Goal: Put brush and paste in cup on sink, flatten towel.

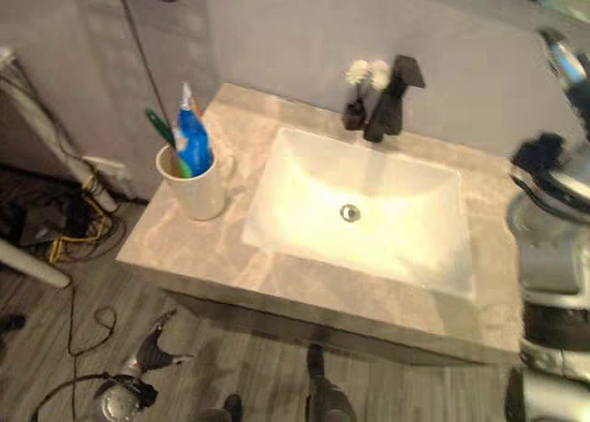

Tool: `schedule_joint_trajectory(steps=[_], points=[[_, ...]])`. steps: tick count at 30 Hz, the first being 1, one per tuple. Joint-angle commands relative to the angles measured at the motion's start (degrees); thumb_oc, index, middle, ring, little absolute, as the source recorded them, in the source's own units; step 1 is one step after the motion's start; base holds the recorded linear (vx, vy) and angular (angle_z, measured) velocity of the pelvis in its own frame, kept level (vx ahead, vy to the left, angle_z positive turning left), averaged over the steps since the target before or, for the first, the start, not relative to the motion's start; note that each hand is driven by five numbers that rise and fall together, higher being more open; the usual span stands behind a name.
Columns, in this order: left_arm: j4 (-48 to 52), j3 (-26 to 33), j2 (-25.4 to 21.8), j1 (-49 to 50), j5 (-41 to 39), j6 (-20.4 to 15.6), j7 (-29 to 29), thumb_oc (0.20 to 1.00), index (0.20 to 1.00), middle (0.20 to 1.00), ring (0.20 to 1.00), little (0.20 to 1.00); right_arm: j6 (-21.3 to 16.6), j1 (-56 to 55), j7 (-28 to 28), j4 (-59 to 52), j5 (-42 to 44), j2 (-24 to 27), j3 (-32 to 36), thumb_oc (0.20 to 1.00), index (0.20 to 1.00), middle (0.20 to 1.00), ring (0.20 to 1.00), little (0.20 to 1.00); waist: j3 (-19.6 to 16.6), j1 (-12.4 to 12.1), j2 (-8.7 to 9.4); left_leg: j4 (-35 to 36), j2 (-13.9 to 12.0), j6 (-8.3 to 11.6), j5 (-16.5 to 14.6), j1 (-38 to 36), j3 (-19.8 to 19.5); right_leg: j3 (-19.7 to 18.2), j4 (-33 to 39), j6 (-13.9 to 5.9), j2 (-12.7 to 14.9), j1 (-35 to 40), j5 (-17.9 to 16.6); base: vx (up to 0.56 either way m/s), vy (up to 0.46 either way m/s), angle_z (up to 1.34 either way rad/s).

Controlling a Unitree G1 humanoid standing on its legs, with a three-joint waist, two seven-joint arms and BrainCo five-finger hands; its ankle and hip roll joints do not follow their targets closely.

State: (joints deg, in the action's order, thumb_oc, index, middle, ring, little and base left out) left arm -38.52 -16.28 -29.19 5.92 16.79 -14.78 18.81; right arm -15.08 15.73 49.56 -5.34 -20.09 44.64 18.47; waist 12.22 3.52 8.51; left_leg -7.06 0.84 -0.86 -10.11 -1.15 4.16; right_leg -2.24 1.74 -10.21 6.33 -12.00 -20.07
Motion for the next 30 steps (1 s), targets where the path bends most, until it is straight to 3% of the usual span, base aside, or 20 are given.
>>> schedule_joint_trajectory(steps=[1,5,6,8,11,15,19,22,23,25,27,28,30], points=[[0.14,3.44,0.02,1.06,-2.12,-1.45,-0.03,1.0,1.0,1.0,1.0,1.0,1.83,-4.94,4.15,5.46,0.09,4.51,8.96,1.0,1.0,1.0,1.0,1.0,-2.34,-1.09,-2.63,7.61,1.11,-2.38,5.29,-0.25,1.87,11.5,-13.83,-1.66,1.31,0.61,15.6,-0.07,-0.037,-0.66],[0.7,5.21,0.98,1.24,-3.8,-0.36,-0.15,1.0,1.0,1.0,1.0,1.0,5.02,-11.11,6.37,16.73,4.14,-0.33,11.99,1.0,1.0,1.0,1.0,1.0,-3.6,-1.07,-2.89,9.07,-0.28,-1.78,6.06,0.47,5.85,15.66,-16.44,-0.39,0.09,3.14,20.49,-0.02,-0.039,-0.5],[0.78,5.2,0.89,1.26,-3.82,-0.32,-0.17,1.0,1.0,1.0,1.0,1.0,4.92,-11.12,6.43,16.86,4.21,-0.33,12.0,1.0,1.0,1.0,1.0,1.0,-3.65,-1.18,-2.79,9.04,-0.27,-1.77,6.38,0.7,5.97,15.64,-16.21,-0.25,0.07,3.01,20.12,0.02,-0.076,-0.86],[0.02,7.11,1.73,1.0,-4.44,0.54,-0.06,1.0,1.0,1.0,1.0,1.0,6.72,-15.27,6.81,20.32,5.58,-5.1,12.65,1.0,1.0,1.0,1.0,1.0,-3.89,-0.73,-1.94,8.8,-0.12,-1.33,5.98,0.94,8.15,15.66,-11.54,0.1,-1.1,4.51,20.04,0.05,-0.102,-0.65],[-2.07,9.51,3.88,0.7,-5.4,1.69,0.86,1.0,1.0,1.0,1.0,1.0,9.66,-19.57,8.86,17.39,2.83,-10.56,15.38,1.0,1.0,1.0,1.0,1.0,-3.9,1.02,-3.11,8.16,-0.76,-1.35,5.44,0.36,9.66,14.08,-11.63,0.4,-2.26,3.31,20.24,0.13,-0.099,-0.49],[-4.62,9.51,5.56,-0.2,-8.05,2.04,1.05,1.0,1.0,1.0,1.0,1.0,8.74,-21.58,9.22,23.38,6.46,-12.86,14.54,1.0,1.0,1.0,1.0,1.0,-3.37,2.44,-4.03,6.94,-0.99,-0.93,4.61,0.07,10.28,12.23,-9.84,1.18,-3.03,4.12,21.07,0.09,-0.057,-0.17],[-4.62,8.01,6.32,-2.26,-9.61,1.68,1.62,1.0,1.0,1.0,1.0,1.0,3.65,-20.62,6.75,39.7,19.69,-15.01,11.37,1.0,1.0,1.0,1.0,1.0,-1.56,3.01,-4.84,-6.45,-2.01,1.42,1.9,3.79,10.35,10.49,-7.5,3.43,-3.15,6.58,22.35,0.09,-0.082,-0.05],[-3.2,7.44,5.36,-2.01,-10.63,1.36,1.19,1.0,1.0,1.0,1.0,1.0,1.57,-19.21,1.06,52.19,28.98,-15.28,8.19,1.0,1.0,1.0,1.0,1.0,-0.32,2.03,-5.23,-12.25,-3.11,4.36,4.55,7.11,7.53,10.05,-6.72,4.42,-2.91,7.61,22.2,0.02,-0.036,-0.1],[-2.62,7.34,4.66,-1.99,-10.42,1.35,0.88,1.0,1.0,1.0,1.0,1.0,1.99,-19.24,-0.91,56.04,31.37,-15.41,7.56,1.0,1.0,1.0,1.0,1.0,-0.53,2.32,-4.98,-10.75,-5.79,4.6,6.01,7.83,9.07,10.67,-6.04,4.24,-1.64,7.63,21.66,0.03,0.025,-0.12],[-1.73,7.18,4.05,-1.62,-10.1,1.11,0.4,1.0,1.0,1.0,1.0,1.0,2.14,-18.83,-3.77,63.06,34.64,-16.0,5.52,1.0,1.0,1.0,1.0,1.0,-1.25,2.31,-5.19,-4.69,-8.95,5.0,7.34,6.77,10.48,11.78,-4.77,3.6,-0.3,8.67,21.55,0.07,0.102,0.12],[-1.31,7.06,3.41,-2.06,-11.04,1.29,1.04,1.0,1.0,1.0,1.0,1.0,3.61,-16.86,-10.24,74.03,39.84,-17.87,1.59,1.0,1.0,1.0,1.0,1.0,-1.8,1.16,-6.69,4.21,-12.61,7.01,13.6,7.37,6.37,11.47,-4.5,2.81,0.45,8.96,21.77,0.11,0.188,0.25],[-1.28,7.11,3.42,-2.04,-11.07,1.31,1.02,1.0,1.0,1.0,1.0,1.0,3.48,-16.7,-10.41,74.33,39.99,-17.72,1.49,1.0,1.0,1.0,1.0,1.0,-1.91,1.31,-6.75,4.86,-12.62,7.12,14.07,7.24,6.28,11.59,-4.5,2.89,0.37,8.87,21.77,0.09,0.197,0.28],[-1.2,7.44,3.05,-2.43,-12.49,1.25,0.5,1.0,1.0,1.0,1.0,1.0,4.25,-15.87,-15.37,78.1,43.2,-18.85,-0.2,1.0,1.0,1.0,1.0,1.0,-2.0,1.57,-7.99,10.58,-16.36,9.17,20.23,8.33,6.65,11.46,-4.44,2.43,1.33,9.2,22.21,0.08,0.206,0.38]])
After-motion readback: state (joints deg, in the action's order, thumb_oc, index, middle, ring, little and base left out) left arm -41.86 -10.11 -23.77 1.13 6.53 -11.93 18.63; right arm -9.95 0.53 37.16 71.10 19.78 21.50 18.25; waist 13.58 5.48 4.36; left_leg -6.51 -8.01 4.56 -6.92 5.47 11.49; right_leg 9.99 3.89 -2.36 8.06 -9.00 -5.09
